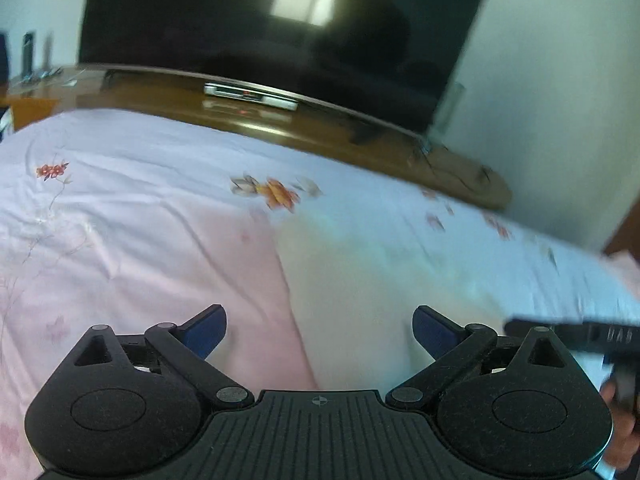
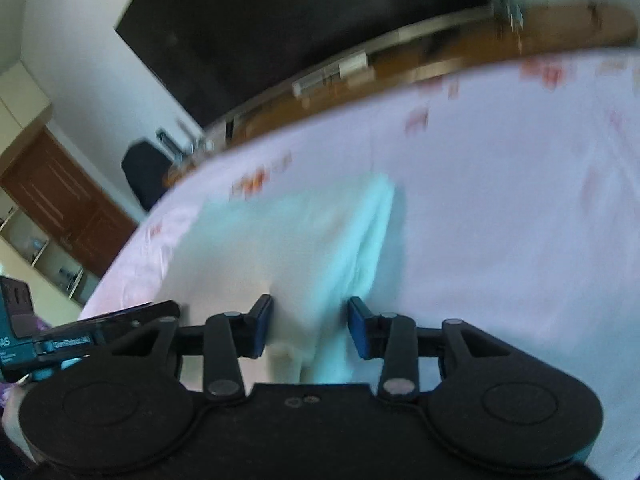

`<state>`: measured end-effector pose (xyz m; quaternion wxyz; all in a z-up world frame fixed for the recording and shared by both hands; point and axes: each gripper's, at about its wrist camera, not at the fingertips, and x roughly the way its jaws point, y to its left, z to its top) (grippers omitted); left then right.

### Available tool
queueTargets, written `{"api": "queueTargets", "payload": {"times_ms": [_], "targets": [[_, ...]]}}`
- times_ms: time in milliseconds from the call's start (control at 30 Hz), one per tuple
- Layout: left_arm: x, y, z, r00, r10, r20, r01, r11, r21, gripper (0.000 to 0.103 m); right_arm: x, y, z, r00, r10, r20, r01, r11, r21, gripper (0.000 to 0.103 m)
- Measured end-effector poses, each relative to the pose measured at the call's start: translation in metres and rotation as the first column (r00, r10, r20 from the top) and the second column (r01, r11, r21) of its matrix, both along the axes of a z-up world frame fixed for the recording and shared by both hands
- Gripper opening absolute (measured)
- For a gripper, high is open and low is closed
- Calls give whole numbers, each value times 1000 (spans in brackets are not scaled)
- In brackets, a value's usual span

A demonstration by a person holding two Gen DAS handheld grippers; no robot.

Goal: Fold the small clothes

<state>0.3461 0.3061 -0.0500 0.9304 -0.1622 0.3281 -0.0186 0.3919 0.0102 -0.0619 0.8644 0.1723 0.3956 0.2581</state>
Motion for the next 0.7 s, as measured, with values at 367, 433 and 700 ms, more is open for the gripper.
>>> {"api": "queueTargets", "payload": {"times_ms": [367,433,700], "targets": [[55,7,-34,989,61,-136,-58,998,27,102,56,15,-21,998,4,-61,-13,989,-145,34],[52,9,-29,989,48,-140,-46,999,16,102,54,17,-20,999,16,-52,-24,986,-165,34],[-5,4,-23,994,-32,-102,33,999,15,102,8,14,4,995,103,-10,-103,984,-142,46]]}}
